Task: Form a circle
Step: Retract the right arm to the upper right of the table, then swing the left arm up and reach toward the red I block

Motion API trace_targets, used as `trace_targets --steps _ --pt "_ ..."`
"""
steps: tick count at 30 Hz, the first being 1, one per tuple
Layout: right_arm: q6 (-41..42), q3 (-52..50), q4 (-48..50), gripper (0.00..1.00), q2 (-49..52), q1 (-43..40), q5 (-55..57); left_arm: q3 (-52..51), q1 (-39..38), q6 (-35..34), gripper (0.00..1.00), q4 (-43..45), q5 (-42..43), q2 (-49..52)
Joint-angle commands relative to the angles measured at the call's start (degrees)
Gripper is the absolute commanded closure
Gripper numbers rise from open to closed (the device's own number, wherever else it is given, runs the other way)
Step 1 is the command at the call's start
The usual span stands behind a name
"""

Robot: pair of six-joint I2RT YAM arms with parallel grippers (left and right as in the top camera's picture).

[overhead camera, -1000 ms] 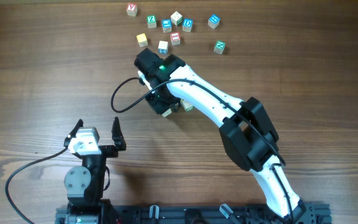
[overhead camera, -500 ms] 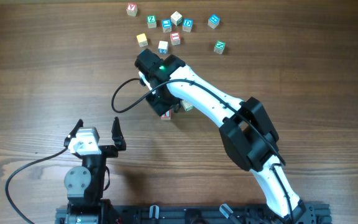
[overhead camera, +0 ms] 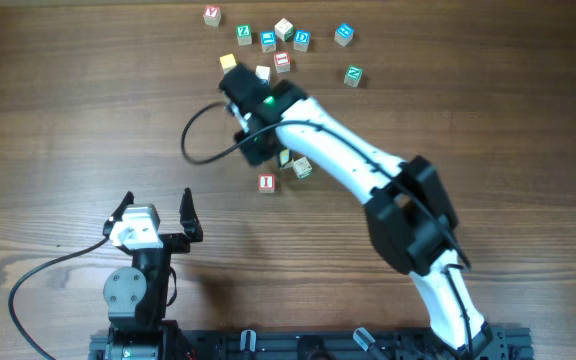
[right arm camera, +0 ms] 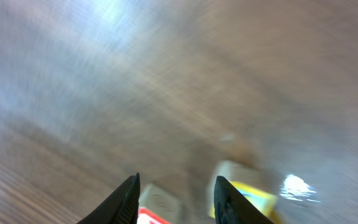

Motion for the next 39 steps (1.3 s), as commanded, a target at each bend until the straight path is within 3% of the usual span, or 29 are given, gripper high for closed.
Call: trace_targets --steps 1,5,6,7,17,23,39 --pt "3.96 1.77 0.24 0.55 -4.42 -7.06 2.05 -0.22 0.26 0.92 0.0 -0.04 -0.11 0.0" --pt "3.78 1.7 -1.09 0.36 -4.33 -16.13 2.08 -0.22 0.26 0.92 0.0 -0.04 -0.11 0.0" --pt "3.76 1.68 -1.22 0.24 -4.33 -18.08 2.08 -0.2 0.26 0.92 0.0 -0.04 -0.11 0.0" --pt "3.78 1.64 -1.53 0.0 -4.31 -20.37 2.05 -0.2 0.26 0.92 0.0 -0.04 -0.11 0.0" --pt "3.76 1.64 2.99 0.0 -4.24 -33.46 2.05 -0.2 0.26 0.92 0.0 -0.04 -0.11 0.0" --pt "3.78 1.64 7.43 0.0 -4.24 -34.07 2.05 -0.22 0.26 0.92 0.0 -0.04 -0.11 0.0" --pt "3.8 1.64 8.09 0.0 -4.24 -34.07 2.05 -0.22 0.26 0.92 0.0 -0.04 -0.11 0.0"
